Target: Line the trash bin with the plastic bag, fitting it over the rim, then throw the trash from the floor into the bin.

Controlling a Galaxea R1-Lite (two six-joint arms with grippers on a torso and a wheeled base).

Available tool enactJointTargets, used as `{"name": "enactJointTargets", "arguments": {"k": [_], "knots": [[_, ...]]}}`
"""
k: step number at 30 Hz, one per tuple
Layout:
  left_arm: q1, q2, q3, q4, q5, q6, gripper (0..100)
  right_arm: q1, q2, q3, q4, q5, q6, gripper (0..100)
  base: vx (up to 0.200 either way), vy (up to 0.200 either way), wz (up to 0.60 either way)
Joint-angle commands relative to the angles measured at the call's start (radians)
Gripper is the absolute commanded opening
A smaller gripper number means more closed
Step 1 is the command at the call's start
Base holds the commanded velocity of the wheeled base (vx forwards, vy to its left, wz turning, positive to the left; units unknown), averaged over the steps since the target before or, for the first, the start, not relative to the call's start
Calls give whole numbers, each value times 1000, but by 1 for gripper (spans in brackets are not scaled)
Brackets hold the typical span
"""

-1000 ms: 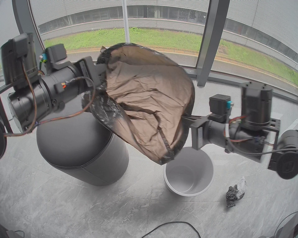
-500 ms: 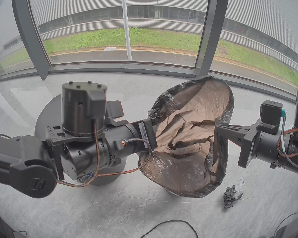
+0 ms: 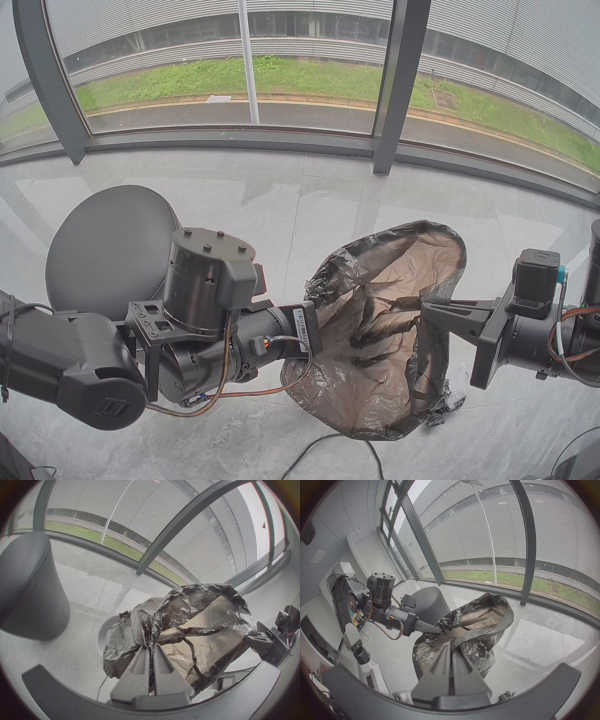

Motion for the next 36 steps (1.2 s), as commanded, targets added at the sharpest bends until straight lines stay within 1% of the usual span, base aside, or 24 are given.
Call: {"name": "enactJointTargets", "arguments": {"k": [1, 3, 7, 10, 15, 19, 21, 22, 24, 26, 29, 32, 33, 36], "knots": [[-6, -31, 28, -7, 11, -61, 0, 12, 34, 3, -9, 4, 0, 0, 0, 0, 0], [-3, -31, 17, 2, 16, -100, 0, 12, 42, 0, -9, 6, -2, 0, -200, 0, 0], [-5, -28, 26, 31, 24, -112, 0, 12, 48, 4, -8, 7, 0, 0, -200, 0, 0], [-5, -11, 29, 25, 36, -109, 0, 12, 59, 9, -6, 7, 0, 0, 0, 0, 0], [0, 43, 18, 2, 22, -109, 0, 18, 80, 20, -2, 11, 1, 0, 0, 0, 0], [15, 83, 32, -69, -1, -109, 0, 16, 114, 20, -9, 17, 1, 0, 0, 0, 0], [43, 154, 54, -188, -18, -107, 0, 1, 149, 9, -14, 53, 1, 0, 0, 0, 0], [52, 186, 57, -248, -19, -107, 0, -10, 168, -2, -14, 61, 0, 0, 0, 0, 0], [69, 250, 54, -371, -19, -109, 0, -36, 208, -36, -14, 66, -2, 0, 0, 0, 0], [78, 307, 49, -461, -19, -114, 0, -61, 246, -68, -14, 67, -2, 0, 0, 0, 0], [89, 359, 63, -490, -19, -121, 0, -100, 292, -91, -14, 70, -2, 0, 0, 0, 0], [92, 365, 64, -490, -19, -130, 0, -105, 297, -89, -14, 70, -2, 0, 0, 0, 0], [86, 382, 64, -492, -19, -189, 0, -110, 303, -75, -12, 70, 1, 0, 0, 0, 0], [69, 379, 100, -490, -18, -210, 0, -105, 304, -63, -12, 73, 1, 0, 0, 0, 0]]}}
